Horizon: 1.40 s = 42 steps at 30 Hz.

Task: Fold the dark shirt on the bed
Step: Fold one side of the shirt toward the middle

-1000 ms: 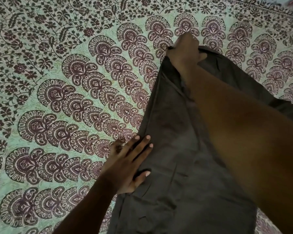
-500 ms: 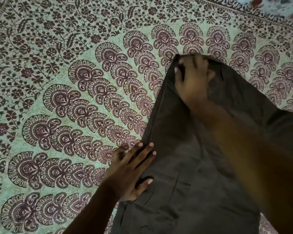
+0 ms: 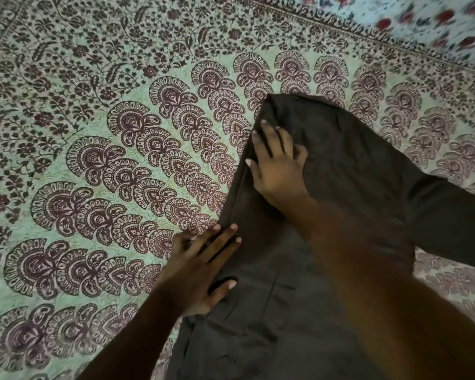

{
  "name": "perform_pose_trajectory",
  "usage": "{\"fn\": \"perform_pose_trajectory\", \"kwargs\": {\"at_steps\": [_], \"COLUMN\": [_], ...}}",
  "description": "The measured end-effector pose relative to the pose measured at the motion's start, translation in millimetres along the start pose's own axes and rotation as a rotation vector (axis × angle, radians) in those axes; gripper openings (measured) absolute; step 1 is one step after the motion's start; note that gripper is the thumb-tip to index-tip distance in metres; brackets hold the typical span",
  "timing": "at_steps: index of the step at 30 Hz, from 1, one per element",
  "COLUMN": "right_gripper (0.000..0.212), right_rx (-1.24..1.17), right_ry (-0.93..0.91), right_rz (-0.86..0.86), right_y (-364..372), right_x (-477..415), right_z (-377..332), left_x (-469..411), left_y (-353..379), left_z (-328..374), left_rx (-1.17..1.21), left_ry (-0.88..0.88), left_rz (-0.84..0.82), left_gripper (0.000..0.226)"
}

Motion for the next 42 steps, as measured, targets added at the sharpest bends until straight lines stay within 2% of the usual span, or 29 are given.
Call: {"fn": "perform_pose_trajectory", "kwargs": {"at_steps": [5,9,12,15,19,23,27,30,32,35,40,42], "right_gripper": [0.053,0.042,0.051,0.058,0.058,0.082,0.104,0.102,0.090,0.066,0.046,0.042], "right_rx": [-0.096,-0.115,-0.089,-0.069,-0.092,-0.080,-0.070,-0.072,-0.124,-0.307,-0.636,-0.742], "right_ry": [-0.004,-0.051,-0.132,-0.224,-0.235,-0.257,-0.322,-0.310,-0.296,-0.165,0.267,0.366], "right_rz": [-0.039,-0.013,-0.100,-0.186,-0.193,-0.211,-0.275,-0.287,-0.251,-0.139,0.008,0.107], "right_y": [11.5,13.1,25.2,40.9,45.7,45.0,49.3,48.9,40.6,16.9,-5.9,-14.8], "right_x": [123.5,192.4,238.2,286.0,323.4,350.9,388.3,397.0,390.6,382.5,379.6,383.3], "right_z": [-26.5,-36.2,-60.7,-93.3,-119.0,-126.7,-129.1,-130.6,-131.2,-112.8,-32.4,9.2], "left_x": [4.4,53.2,116.5,167.4,203.9,207.4,205.3,204.8,204.9,200.1,160.2,131.1], "left_y": [-12.5,-18.5,-12.5,-8.0,8.2,16.1,12.5,10.4,10.2,0.5,-34.4,-39.3], "left_z": [6.5,20.7,40.4,47.3,49.4,47.6,47.2,49.9,53.1,63.9,99.8,124.8], "left_rx": [-0.023,-0.037,-0.018,-0.001,0.025,-0.016,-0.035,-0.061,-0.081,-0.059,0.168,0.259], "left_ry": [-0.015,0.042,0.082,0.042,0.018,0.004,0.010,0.005,-0.002,-0.031,-0.170,-0.163], "left_rz": [-0.056,-0.104,-0.212,-0.257,-0.336,-0.371,-0.371,-0.386,-0.406,-0.385,-0.128,-0.099], "left_gripper": [0.080,0.077,0.076,0.082,0.110,0.130,0.130,0.133,0.136,0.130,0.077,0.071]}}
Point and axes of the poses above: each hand's wrist, its own x-axis away from the middle knuckle, its own y-axis out of the palm, z = x × y, the point moved 9 cm from there along -x, towards the middle knuckle, and after that the axes turned 1 degree about -x, right-handed, at the moved point
